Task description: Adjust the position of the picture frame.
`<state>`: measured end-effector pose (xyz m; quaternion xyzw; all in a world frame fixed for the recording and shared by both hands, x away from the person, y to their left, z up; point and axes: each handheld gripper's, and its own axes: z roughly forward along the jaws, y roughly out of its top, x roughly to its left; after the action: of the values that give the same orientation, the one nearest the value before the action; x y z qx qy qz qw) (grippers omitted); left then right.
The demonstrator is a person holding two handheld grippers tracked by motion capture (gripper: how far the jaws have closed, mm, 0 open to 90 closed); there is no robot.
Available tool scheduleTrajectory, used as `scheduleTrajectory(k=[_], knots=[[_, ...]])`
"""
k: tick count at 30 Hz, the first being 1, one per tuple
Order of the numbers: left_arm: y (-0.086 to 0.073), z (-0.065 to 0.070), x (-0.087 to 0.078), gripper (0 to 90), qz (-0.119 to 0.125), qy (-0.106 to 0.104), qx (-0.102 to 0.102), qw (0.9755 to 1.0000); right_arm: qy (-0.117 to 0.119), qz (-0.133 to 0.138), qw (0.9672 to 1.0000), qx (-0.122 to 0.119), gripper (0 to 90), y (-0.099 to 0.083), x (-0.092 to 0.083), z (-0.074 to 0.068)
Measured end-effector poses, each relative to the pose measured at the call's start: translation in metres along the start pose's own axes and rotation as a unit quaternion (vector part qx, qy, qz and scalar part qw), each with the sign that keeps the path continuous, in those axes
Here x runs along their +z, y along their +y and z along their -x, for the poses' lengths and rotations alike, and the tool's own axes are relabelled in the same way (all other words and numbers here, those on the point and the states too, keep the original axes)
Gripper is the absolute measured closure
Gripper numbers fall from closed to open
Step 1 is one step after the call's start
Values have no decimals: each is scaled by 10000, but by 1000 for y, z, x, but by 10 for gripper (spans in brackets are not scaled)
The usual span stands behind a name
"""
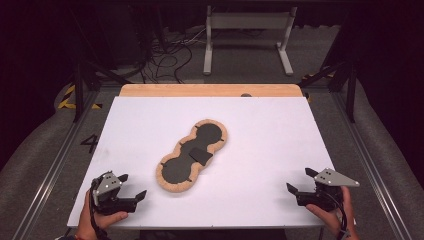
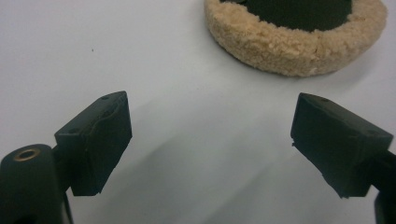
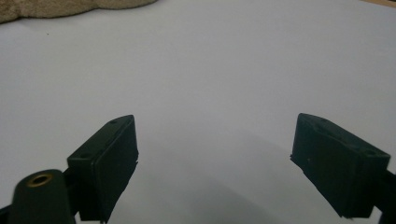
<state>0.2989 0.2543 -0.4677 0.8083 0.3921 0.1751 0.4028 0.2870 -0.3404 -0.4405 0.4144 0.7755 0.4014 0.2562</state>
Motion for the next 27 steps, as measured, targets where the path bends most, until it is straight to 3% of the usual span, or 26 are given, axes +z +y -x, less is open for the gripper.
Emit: scheduleTrajectory(k=[5,6,14,21,23,27], knots=[[1,3,2,144,-17,-51,84,10000,56,-34,10000,35,147,1,2,0],[1,4,2,144,-72,-46,204,9998,120,-32,9999,83,150,3,3,0],[0,9,-2,156,-43,-68,239,9997,307,-110,9994,78,217,15,18,-6],[0,18,2,188,-179,-107,341,9992,541,136,9983,151,316,42,29,-15],[1,18,3,187,-175,-210,323,9991,635,173,9978,114,350,51,35,-19],[3,21,6,182,-179,-257,310,9990,854,297,9959,51,353,72,51,-30]])
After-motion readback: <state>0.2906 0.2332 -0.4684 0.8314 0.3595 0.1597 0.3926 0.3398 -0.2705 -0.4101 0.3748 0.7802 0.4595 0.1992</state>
